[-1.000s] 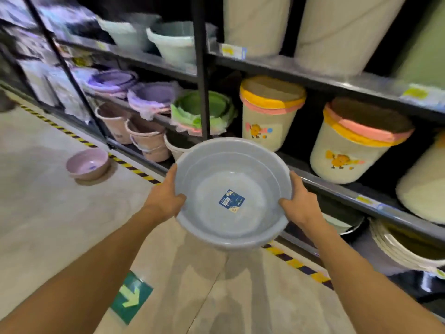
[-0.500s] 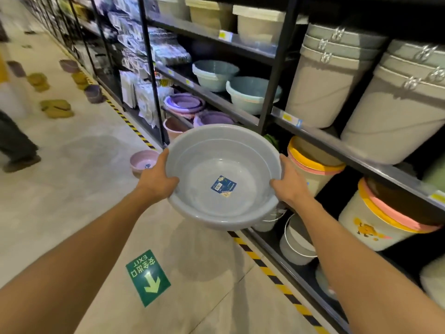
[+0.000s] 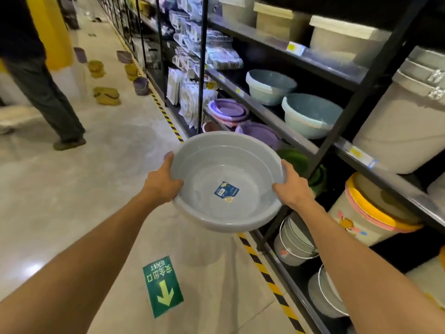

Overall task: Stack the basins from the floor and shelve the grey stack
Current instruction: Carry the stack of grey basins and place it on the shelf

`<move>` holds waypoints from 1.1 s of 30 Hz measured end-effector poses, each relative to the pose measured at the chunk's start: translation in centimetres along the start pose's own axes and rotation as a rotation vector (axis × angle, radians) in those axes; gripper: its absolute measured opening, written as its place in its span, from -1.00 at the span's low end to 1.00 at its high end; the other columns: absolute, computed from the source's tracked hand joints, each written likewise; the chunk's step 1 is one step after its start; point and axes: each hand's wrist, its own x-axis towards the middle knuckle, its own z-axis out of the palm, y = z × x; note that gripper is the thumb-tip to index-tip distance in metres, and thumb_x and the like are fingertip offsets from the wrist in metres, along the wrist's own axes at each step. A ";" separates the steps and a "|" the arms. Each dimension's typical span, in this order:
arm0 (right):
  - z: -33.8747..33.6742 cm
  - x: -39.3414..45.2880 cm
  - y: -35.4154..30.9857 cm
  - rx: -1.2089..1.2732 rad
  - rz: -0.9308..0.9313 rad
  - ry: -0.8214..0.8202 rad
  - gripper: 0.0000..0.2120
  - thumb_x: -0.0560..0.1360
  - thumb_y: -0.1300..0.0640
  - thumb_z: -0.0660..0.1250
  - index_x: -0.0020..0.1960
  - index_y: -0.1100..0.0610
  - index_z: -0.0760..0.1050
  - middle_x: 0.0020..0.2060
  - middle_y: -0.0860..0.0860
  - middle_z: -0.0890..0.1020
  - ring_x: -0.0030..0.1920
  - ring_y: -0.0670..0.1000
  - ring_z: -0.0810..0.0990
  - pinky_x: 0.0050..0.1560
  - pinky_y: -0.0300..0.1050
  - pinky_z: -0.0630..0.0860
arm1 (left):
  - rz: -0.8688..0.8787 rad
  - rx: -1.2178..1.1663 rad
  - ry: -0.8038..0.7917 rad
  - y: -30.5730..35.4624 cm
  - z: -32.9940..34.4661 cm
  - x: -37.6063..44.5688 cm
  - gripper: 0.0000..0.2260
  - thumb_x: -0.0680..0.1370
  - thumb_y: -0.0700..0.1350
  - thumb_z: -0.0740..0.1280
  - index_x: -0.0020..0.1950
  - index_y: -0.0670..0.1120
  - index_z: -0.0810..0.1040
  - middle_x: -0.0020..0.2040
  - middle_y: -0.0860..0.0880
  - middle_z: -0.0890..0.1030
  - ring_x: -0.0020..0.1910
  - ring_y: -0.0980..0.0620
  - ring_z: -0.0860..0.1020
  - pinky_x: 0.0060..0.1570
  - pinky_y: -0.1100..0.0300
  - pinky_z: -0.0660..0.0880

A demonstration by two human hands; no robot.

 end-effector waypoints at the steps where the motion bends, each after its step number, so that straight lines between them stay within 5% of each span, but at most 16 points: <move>1: 0.6 1.7 -1.0 0.023 -0.011 0.002 -0.26 0.41 0.14 0.36 0.51 -0.15 0.17 0.01 -0.02 0.44 0.00 0.10 0.46 0.07 0.06 0.50 | -0.004 0.007 0.009 -0.3 -0.6 1.8 -0.16 0.31 0.01 0.24 0.58 0.24 0.05 0.19 -0.18 0.56 -0.19 -0.23 0.60 -0.32 0.10 0.59; 6: 3.9 9.5 -5.7 0.077 -0.042 -0.017 -0.30 0.45 0.15 0.37 0.48 -0.17 0.16 0.05 -0.03 0.43 0.02 0.07 0.45 0.10 0.11 0.50 | -0.003 0.031 0.060 -0.7 -4.6 10.8 -0.22 0.47 -0.07 0.31 0.61 0.22 0.02 0.18 -0.21 0.57 -0.17 -0.25 0.60 -0.05 -0.04 0.63; 17: 10.3 26.6 -13.9 0.013 -0.102 -0.069 -0.24 0.45 0.16 0.37 0.57 -0.05 0.14 0.27 0.21 0.52 0.24 0.27 0.47 0.24 0.10 0.41 | -0.095 0.079 0.135 -2.9 -9.0 26.7 -0.22 0.47 0.02 0.32 0.58 0.28 -0.02 0.17 -0.16 0.55 -0.10 -0.21 0.60 -0.09 -0.07 0.67; 25: 15.9 41.9 -18.2 0.102 -0.161 -0.120 -0.28 0.45 0.22 0.34 0.54 -0.11 0.20 0.33 0.11 0.52 0.31 0.23 0.44 0.31 0.09 0.35 | -0.133 0.100 0.151 -2.0 -11.0 41.3 -0.20 0.49 -0.06 0.37 0.60 0.21 -0.02 0.25 -0.13 0.52 0.08 -0.25 0.58 0.02 -0.11 0.64; 33: 19.4 55.5 -22.9 0.132 -0.218 -0.173 -0.31 0.43 0.20 0.36 0.49 -0.12 0.24 0.16 0.07 0.50 0.02 0.05 0.34 0.03 -0.08 0.27 | -0.218 0.041 0.181 -1.5 -12.8 54.2 -0.17 0.46 -0.11 0.41 0.56 0.25 -0.01 0.10 0.04 0.43 -0.08 -0.07 0.59 -0.29 0.11 0.61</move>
